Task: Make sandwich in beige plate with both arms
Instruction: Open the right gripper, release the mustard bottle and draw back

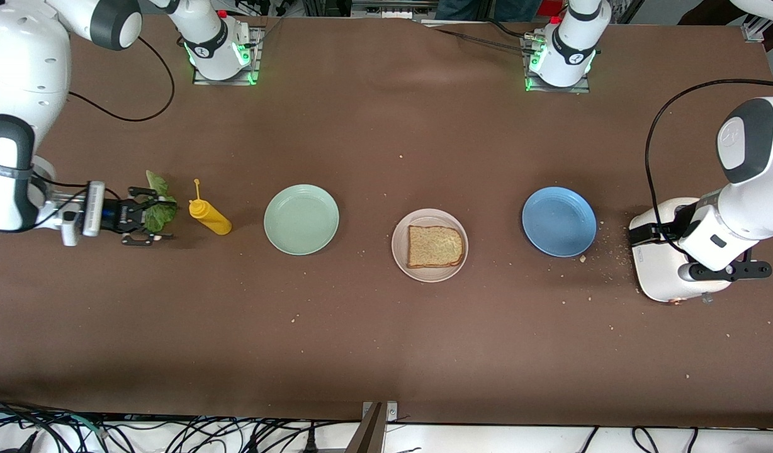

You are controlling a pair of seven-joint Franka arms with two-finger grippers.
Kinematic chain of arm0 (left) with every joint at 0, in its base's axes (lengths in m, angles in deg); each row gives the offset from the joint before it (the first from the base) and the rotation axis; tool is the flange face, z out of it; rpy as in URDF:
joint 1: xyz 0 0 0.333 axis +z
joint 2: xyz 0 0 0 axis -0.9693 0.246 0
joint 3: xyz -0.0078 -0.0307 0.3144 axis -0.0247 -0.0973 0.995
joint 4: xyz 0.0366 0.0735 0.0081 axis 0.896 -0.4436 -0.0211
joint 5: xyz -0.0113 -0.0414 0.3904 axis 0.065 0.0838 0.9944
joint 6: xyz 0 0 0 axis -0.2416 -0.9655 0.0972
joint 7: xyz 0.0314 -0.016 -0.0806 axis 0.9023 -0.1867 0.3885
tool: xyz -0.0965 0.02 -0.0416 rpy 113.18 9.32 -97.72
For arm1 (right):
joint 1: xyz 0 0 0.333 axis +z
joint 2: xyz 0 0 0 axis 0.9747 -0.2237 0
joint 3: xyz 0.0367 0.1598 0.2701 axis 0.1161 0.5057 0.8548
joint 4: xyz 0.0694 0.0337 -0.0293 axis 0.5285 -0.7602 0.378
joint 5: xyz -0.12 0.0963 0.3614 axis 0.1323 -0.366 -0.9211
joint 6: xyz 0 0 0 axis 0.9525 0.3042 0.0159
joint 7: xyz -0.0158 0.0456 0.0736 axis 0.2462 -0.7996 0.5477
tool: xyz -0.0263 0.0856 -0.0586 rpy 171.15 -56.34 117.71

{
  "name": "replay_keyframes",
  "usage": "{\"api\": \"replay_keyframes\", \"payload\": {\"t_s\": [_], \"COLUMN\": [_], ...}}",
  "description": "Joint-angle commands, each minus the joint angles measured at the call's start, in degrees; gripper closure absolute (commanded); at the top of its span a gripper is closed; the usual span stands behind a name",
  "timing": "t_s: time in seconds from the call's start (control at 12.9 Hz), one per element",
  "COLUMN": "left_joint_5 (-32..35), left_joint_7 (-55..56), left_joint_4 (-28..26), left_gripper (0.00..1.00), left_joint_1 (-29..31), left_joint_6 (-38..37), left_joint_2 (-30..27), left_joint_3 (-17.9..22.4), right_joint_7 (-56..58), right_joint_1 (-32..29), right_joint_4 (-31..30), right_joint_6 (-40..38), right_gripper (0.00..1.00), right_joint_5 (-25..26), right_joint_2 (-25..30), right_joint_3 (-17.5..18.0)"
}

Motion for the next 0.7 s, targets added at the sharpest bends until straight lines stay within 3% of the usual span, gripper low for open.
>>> {"api": "replay_keyframes", "payload": {"t_s": [0.0,0.31,0.62], "left_joint_5": [2.05,2.05,2.05], "left_joint_7": [1.02,0.93,0.93], "left_joint_4": [0.23,0.14,0.14], "left_gripper": [0.00,0.00,0.00], "left_joint_1": [-0.14,-0.14,-0.14], "left_joint_6": [-0.37,-0.37,-0.37], "left_joint_2": [-0.17,-0.17,-0.17], "left_joint_3": [-0.19,-0.19,-0.19], "right_joint_7": [-8.72,-23.13,-29.14], "right_joint_1": [0.67,5.40,13.14], "right_joint_4": [6.89,16.39,17.82], "right_joint_6": [-3.34,-6.94,-10.20], "right_gripper": [0.16,0.16,0.16], "right_joint_5": [5.10,9.51,8.99], "right_joint_2": [0.55,1.34,1.52], "right_joint_3": [-4.44,-13.40,-22.20]}}
